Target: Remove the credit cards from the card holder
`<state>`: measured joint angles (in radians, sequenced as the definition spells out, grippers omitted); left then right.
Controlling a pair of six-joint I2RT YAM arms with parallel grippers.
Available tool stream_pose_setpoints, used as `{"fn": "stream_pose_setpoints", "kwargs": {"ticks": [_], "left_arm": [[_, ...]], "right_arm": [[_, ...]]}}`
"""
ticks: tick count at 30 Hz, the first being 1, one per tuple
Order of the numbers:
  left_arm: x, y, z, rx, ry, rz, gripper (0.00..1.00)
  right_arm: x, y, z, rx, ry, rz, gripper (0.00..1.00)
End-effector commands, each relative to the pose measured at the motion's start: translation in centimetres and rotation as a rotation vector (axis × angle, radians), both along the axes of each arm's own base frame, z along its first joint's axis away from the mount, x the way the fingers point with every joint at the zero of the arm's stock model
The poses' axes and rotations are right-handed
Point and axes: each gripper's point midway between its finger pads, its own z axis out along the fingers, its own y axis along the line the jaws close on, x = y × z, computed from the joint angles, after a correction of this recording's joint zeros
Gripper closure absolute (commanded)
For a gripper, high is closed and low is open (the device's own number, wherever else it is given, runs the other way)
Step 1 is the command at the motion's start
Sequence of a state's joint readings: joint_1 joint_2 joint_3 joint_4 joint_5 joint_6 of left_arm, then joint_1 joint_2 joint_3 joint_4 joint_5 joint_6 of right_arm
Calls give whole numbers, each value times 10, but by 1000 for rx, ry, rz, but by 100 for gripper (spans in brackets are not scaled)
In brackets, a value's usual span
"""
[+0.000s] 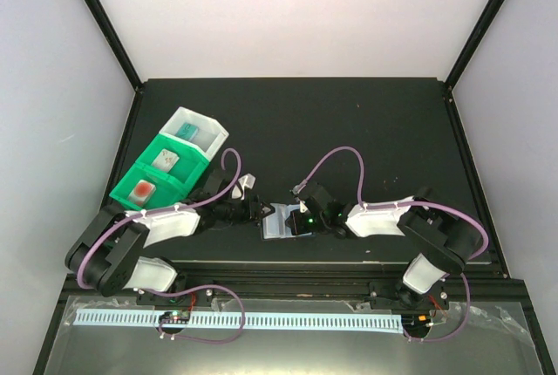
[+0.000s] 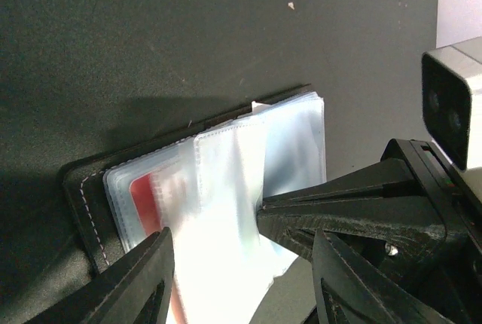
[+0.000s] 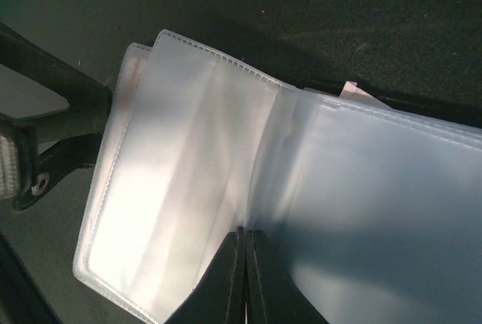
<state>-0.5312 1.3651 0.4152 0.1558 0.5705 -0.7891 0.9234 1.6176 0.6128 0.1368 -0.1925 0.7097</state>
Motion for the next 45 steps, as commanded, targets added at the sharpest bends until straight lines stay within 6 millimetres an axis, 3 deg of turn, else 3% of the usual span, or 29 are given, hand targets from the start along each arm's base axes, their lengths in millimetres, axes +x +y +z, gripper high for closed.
{"fn": "stream_pose_setpoints", "kwargs": {"ticks": [1,11,31,37,45], "left_arm": [[7,6,5,20,-34,36,47],[5,-7,9,-48,-35,-6,45],[6,-22,-6,-82,13,-32,44],[3,-34,4,-124,17,-59,44],[0,-49,20,-166,9,-87,44]], "right_arm": [[-5,-17,-22,-80,21,-24,96],[-6,-16,-22,-75,23,-23,96],[-6,-16,-22,-71,17,-19,96],[-5,-15,-17,-52,5,-18,95],[-1,-16,1,-6,-41,-45,85]]}}
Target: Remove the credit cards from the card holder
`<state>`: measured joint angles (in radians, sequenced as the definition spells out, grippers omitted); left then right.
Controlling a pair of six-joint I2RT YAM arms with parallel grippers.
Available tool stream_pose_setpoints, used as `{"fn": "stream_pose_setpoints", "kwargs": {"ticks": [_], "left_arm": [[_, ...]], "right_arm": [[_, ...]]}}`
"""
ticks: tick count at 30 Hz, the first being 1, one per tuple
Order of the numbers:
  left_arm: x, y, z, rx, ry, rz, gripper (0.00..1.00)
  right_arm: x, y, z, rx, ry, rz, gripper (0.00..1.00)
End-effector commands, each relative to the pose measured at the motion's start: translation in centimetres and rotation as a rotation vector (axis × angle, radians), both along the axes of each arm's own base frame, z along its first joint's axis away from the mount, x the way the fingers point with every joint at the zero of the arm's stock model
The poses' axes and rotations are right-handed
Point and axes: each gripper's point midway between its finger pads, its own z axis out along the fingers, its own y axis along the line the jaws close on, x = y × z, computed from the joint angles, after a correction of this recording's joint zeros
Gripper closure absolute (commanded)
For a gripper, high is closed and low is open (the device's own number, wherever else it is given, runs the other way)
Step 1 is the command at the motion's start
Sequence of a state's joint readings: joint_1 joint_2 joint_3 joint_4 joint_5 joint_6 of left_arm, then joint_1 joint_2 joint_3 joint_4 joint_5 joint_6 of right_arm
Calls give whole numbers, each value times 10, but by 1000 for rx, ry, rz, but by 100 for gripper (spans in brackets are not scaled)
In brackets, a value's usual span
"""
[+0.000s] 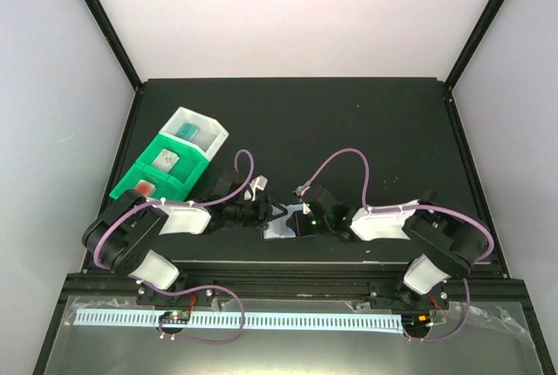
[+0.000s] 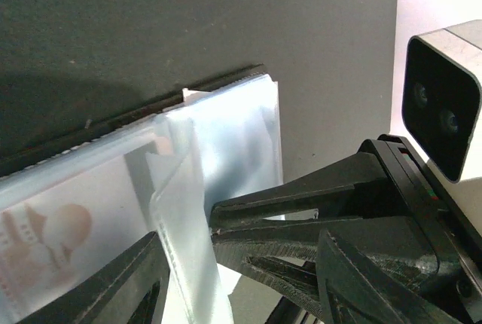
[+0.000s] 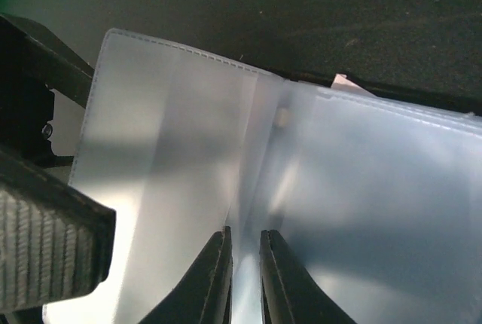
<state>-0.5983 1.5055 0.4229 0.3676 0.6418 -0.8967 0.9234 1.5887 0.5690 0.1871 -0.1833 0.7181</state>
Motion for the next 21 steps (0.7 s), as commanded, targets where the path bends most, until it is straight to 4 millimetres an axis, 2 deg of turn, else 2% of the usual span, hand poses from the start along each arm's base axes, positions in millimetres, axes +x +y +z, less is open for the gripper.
{"fn": "stream_pose_setpoints", "kwargs": {"ticks": [1,7,17,21], "left_arm": [[6,-16,23,-64,-37,-27,44],[6,-22,26,-70,-40,-37,44],[5,-43,38,-92,-57,-82,44],[6,-38,35,-58,-65,-71,44]], "right_arm": [[0,-13,-1,-28,-22,-37,84],[0,-21,6,-31,-44,-56,78],[6,-47,33,-61,-139,-132,75],[5,-45,42,-27,-144,-130,74]]}}
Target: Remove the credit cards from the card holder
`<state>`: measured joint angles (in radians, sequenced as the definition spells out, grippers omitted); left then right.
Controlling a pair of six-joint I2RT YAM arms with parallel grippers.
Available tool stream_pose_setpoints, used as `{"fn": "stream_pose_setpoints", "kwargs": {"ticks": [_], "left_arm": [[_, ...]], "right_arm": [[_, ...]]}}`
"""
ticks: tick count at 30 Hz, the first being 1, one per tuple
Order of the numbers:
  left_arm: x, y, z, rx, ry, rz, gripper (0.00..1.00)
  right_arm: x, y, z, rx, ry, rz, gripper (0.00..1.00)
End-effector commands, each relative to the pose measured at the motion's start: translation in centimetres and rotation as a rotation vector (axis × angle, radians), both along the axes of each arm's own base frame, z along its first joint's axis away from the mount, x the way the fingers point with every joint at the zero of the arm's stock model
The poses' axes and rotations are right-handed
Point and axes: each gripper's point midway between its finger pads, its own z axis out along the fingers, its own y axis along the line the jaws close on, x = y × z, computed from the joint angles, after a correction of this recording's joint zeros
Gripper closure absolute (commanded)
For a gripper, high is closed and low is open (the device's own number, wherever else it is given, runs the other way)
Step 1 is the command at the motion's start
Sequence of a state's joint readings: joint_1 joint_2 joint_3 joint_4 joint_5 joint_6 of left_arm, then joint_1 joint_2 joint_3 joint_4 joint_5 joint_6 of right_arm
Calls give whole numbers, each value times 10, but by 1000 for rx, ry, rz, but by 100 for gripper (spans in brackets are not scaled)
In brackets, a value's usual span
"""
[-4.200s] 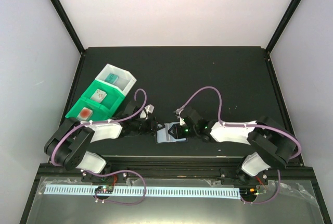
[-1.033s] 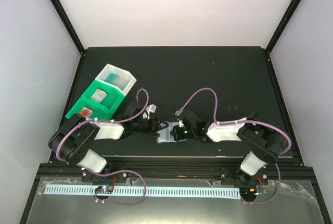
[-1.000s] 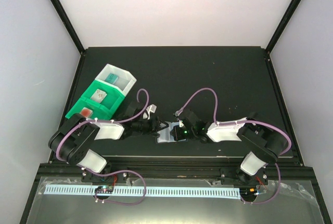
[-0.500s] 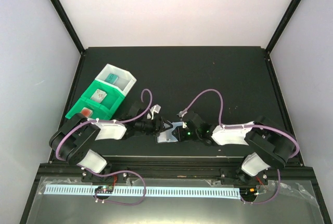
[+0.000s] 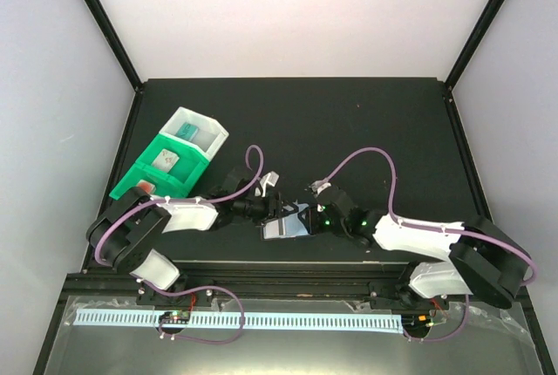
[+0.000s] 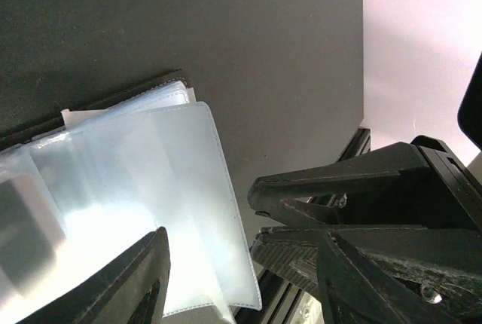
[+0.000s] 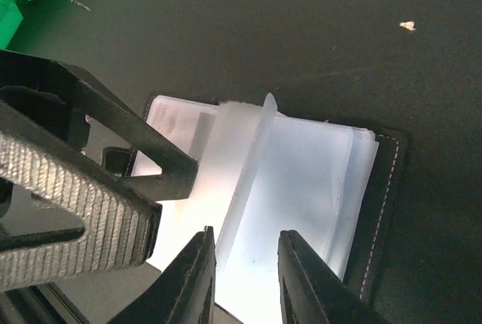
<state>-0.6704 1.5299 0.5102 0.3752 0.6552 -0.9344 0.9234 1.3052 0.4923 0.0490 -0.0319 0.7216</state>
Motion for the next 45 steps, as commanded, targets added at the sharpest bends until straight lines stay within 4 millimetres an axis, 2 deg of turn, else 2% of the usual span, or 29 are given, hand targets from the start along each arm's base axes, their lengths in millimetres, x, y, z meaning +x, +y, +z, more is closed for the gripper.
{"fn": "stream_pose_setpoints", "kwargs": {"ticks": [1,12,17,23,31,41,45], "left_arm": [[8,-3,10,12,-50,1,44],[13,27,3,61,-59,61,44],[15,46,-9,101,-30,109,43],[12,60,-19,112,-7,134,44],[9,70,-25,128,-1,151,43],[9,71,-27,130,-1,151,43],[9,70,-27,127,4,151,43]], "right_arm": [[1,-6,2,-8,-16,-20,74],[2,1,30,60,-41,-20,69],[-1,14,32,98,-16,25,68],[-1,33,26,116,21,65,69],[-4,58,1,91,93,126,70],[-4,64,-21,50,137,143,73],[-3,57,-33,5,148,122,76]]}}
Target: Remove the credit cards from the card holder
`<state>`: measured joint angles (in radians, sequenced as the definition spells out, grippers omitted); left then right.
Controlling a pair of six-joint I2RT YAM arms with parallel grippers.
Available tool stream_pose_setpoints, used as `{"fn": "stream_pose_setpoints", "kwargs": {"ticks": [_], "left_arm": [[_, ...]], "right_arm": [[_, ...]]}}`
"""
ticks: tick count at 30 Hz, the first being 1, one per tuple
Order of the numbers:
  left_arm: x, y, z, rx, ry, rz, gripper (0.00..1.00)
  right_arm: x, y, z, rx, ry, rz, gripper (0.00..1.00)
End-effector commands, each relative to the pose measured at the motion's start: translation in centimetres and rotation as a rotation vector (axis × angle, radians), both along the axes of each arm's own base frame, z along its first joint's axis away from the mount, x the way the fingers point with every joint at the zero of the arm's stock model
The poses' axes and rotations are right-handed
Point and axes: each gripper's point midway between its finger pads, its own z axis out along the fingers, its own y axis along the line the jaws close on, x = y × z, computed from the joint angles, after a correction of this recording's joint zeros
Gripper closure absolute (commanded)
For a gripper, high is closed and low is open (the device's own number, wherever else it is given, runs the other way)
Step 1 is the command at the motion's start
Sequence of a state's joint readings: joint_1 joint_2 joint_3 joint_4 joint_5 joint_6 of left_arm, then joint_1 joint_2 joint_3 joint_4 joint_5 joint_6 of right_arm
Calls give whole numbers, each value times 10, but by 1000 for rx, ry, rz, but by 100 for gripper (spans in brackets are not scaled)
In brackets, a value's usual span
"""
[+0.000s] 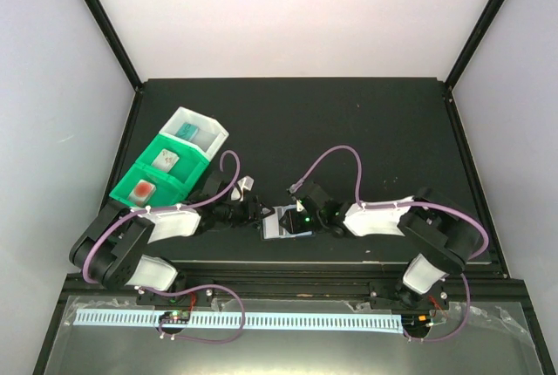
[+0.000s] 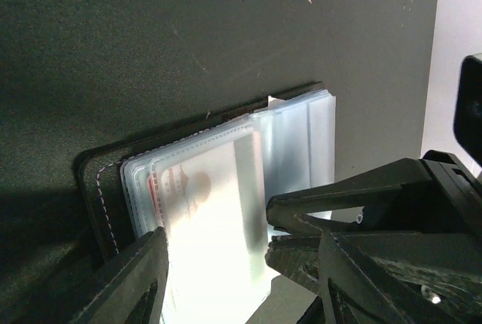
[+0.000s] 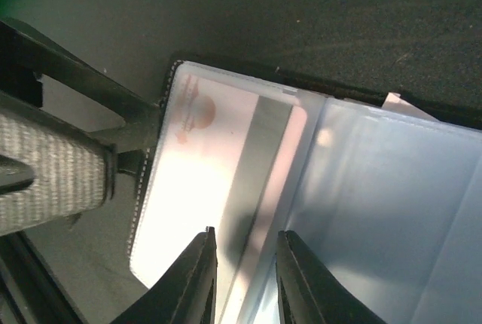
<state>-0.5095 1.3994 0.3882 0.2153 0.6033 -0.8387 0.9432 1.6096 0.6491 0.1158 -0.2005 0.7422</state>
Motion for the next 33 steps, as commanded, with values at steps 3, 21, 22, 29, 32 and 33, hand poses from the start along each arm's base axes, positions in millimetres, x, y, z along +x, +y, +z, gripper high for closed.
{"fn": "stream_pose_setpoints", "kwargs": {"ticks": [3,21,22,29,32,33], "left_arm": [[3,0,5,-16,-19,1,43],[10,-4,25,-33,-82,-12,41],[10,-4,25,-35,-81,-15,41],[10,-8,26,-52,-68,-22,41],[9,-8,29,-61,-79,-23,41],[9,-8,30,-65,-85,-25,41]], "right_arm": [[1,-4,-12,-45,-2,-15,80],[-2,-16,-31,-67,5,-48,99],[-2,-16,-32,-65,7,-48,99],[0,-16,-26,-55,-11,-46,99],[-1,-14,-24,-41,-12,-39,98],[-2,-14,-24,-35,-15,-37,97]]}}
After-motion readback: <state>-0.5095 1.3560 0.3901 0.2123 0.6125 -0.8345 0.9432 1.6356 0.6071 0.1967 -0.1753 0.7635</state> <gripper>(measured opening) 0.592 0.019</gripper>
